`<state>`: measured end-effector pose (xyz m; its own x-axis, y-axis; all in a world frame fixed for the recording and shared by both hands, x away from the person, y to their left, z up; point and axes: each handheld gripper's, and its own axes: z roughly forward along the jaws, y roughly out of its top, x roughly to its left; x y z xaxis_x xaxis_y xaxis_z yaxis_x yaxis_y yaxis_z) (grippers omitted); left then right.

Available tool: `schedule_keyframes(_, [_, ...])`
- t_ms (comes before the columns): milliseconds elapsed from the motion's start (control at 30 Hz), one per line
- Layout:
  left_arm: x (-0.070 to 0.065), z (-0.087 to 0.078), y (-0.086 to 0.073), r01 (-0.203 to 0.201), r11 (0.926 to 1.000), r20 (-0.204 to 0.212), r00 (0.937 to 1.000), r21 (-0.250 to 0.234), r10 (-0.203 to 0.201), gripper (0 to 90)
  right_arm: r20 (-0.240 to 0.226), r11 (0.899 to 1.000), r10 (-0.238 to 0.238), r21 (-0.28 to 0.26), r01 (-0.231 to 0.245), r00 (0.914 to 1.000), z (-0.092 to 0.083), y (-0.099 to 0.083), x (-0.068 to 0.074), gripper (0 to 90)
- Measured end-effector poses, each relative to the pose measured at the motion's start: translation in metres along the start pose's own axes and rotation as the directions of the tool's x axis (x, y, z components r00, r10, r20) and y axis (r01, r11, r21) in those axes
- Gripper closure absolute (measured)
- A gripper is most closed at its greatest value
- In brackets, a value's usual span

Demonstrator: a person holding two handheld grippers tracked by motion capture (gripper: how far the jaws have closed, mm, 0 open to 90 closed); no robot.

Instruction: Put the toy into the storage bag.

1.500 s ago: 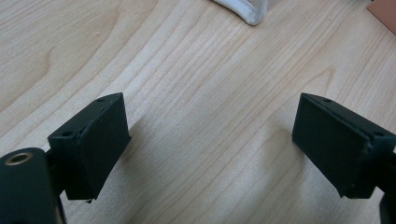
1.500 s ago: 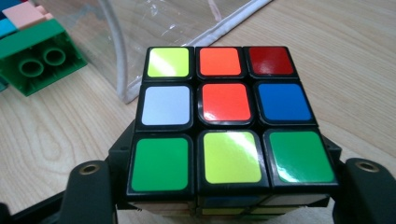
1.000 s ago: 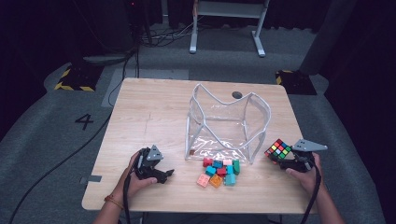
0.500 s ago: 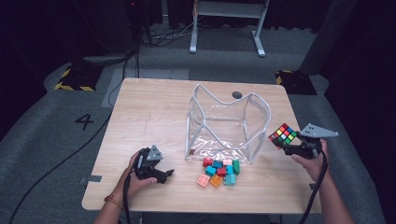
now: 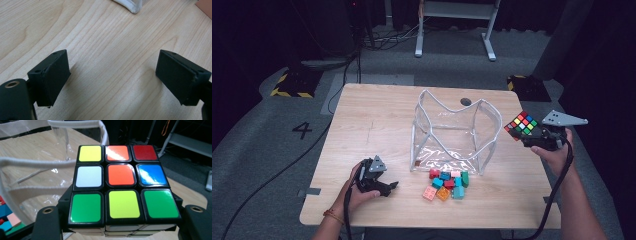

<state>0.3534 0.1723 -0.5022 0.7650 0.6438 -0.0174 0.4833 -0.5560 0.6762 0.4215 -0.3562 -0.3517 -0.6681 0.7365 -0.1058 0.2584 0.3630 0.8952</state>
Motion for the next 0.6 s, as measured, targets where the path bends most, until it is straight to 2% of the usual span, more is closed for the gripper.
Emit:
schedule_keyframes(167, [0.0,0.0,0.0,0.0,1.0,-0.001,1.0,0.0,0.0,12.1,-0.013,0.999,-0.006,-0.046,0.005,0.9999,-0.003,0.024,-0.003,33.7])
schedule_keyframes(300, [0.0,0.0,0.0,-0.002,1.0,0.0,1.0,0.001,0.002,12.1,-0.019,0.998,-0.011,-0.06,0.009,0.9998,-0.003,0.038,-0.002,33.7])
schedule_keyframes(333, [0.0,0.0,0.0,-0.002,1.0,0.0,1.0,0.001,0.002,12.1,-0.03,0.997,-0.032,-0.064,0.03,0.9991,-0.002,0.043,-0.002,33.8])
schedule_keyframes(433, [0.0,0.0,0.0,0.002,1.0,0.002,1.0,0.0,-0.002,12.1,-0.037,0.997,-0.039,-0.063,0.036,0.9986,-0.002,0.05,0.0,33.8])
schedule_keyframes(533, [0.0,0.0,0.0,0.002,1.0,0.002,1.0,0.0,-0.002,12.1,-0.058,0.996,-0.06,-0.074,0.055,0.9965,0.0,0.063,0.002,33.7])
schedule_keyframes(600, [0.0,0.0,0.0,0.004,1.0,0.001,1.0,0.002,-0.004,12.1,-0.078,0.995,-0.057,-0.084,0.05,0.9953,0.001,0.069,0.005,33.7])
